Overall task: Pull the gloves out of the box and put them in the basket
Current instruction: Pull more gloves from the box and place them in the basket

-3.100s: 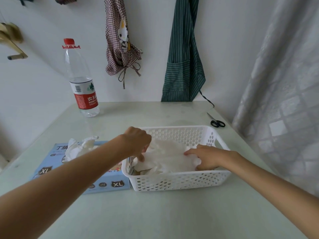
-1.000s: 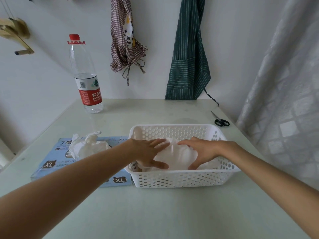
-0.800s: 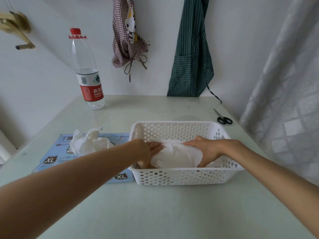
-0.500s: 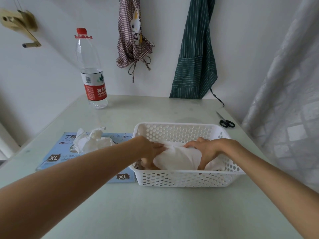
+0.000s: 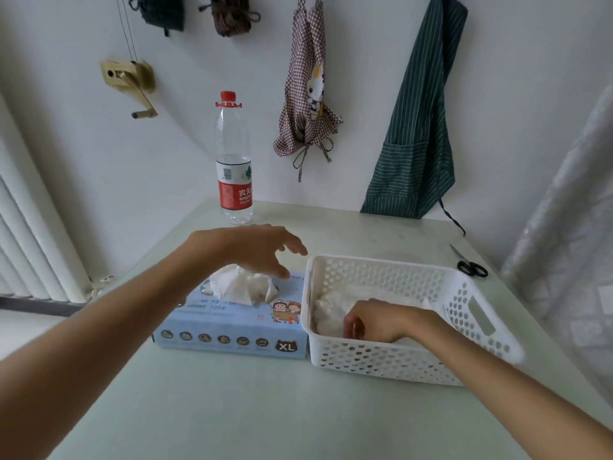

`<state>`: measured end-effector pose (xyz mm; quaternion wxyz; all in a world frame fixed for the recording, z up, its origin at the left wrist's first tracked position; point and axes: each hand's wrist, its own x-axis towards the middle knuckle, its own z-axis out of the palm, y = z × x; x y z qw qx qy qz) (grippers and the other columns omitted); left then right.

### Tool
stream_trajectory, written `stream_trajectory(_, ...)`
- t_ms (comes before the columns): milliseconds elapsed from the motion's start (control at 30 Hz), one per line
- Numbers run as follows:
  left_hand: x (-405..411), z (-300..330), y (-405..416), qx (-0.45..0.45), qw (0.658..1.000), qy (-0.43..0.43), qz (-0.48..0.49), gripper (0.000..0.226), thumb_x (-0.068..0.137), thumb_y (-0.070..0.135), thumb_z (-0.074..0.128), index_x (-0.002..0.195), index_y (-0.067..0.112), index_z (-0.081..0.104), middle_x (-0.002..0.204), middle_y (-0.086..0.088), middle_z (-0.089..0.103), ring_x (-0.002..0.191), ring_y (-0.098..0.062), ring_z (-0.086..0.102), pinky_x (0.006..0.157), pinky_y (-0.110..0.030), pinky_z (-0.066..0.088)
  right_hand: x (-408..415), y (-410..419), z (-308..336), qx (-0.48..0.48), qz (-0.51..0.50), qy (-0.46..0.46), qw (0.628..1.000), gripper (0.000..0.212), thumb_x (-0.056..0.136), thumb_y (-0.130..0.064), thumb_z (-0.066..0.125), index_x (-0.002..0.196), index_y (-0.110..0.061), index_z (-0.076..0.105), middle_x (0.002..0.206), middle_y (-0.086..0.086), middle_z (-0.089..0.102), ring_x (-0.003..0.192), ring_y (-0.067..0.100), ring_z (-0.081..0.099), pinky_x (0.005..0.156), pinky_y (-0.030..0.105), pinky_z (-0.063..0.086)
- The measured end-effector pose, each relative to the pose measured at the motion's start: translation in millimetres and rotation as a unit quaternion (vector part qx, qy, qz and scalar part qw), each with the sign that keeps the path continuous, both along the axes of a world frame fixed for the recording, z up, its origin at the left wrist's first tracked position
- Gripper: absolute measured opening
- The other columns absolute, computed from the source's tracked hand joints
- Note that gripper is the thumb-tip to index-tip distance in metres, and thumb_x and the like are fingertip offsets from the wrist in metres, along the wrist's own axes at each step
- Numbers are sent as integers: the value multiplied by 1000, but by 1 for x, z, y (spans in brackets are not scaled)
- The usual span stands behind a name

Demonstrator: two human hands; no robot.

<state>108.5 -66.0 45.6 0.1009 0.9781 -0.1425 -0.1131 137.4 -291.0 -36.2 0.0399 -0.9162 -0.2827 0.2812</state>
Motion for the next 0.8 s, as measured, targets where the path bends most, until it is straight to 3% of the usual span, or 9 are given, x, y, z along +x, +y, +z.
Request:
stream_trajectory(100,-16,-10,50,-4,998,11,69,66,88,31,63,145,26,30,150,3,35,137,-15,33,111,-32,26,6,-2,34,2,-13,30,999,18,84,-14,66,99,-24,70,93,-5,68,69,1,59,61,14,46)
stream_trajectory(200,-31,-31,88,7,992,47,120,97,76,54,67,151,23,13,155,4,23,142,-18,25,114,-35,20,6,19,68,108,-49,-105,987,10,82,-19,68,88,-27,70,89,-4,69,65,3,59,66,21,48)
stream_trajectory(267,-40,-47,97,-12,990,59,128,99,68,68,65,147,25,23,148,9,35,138,-19,33,112,-34,27,-3,55,73,214,-54,-192,956,9,82,-28,69,90,-31,68,88,-7,66,72,6,58,68,24,46)
stream_trajectory(333,-44,-63,104,-17,992,16,123,102,54,88,55,137,32,35,139,12,45,130,-18,42,107,-35,35,-16,98,67,270,-10,-208,940,31,81,-40,70,110,-32,62,104,-8,63,89,8,56,79,28,45)
stream_trajectory(433,-45,-82,110,-23,991,-20,134,127,39,101,37,146,34,22,151,10,32,137,-18,32,112,-42,30,-24,145,50,198,95,-200,955,63,81,-45,69,137,-29,45,138,-5,46,123,14,40,99,36,36)
stream_trajectory(500,-48,-85,110,-40,986,-18,162,142,29,103,30,150,29,16,155,9,23,141,-18,23,115,-39,23,-20,160,43,139,125,-244,952,48,85,-40,66,128,-22,55,133,-2,51,122,19,42,97,36,34)
stream_trajectory(567,-51,-86,108,-45,985,-16,168,152,21,105,22,151,26,15,156,9,19,143,-16,18,115,-38,19,-13,161,46,171,82,-292,937,28,90,-35,61,111,-18,67,118,0,62,112,19,51,92,33,38)
stream_trajectory(667,-49,-90,113,-53,984,-18,169,150,21,105,23,150,28,19,156,10,20,143,-16,17,115,-38,18,-2,150,61,316,-46,-261,911,24,91,-34,60,102,-17,73,113,-2,68,105,16,59,89,30,45)
stream_trajectory(800,-48,-94,116,-72,985,-32,156,124,28,104,31,134,41,38,146,15,34,138,-18,26,113,-41,27,-1,127,67,185,26,-135,973,21,91,-32,61,104,-20,73,112,-4,69,105,12,60,95,34,47)
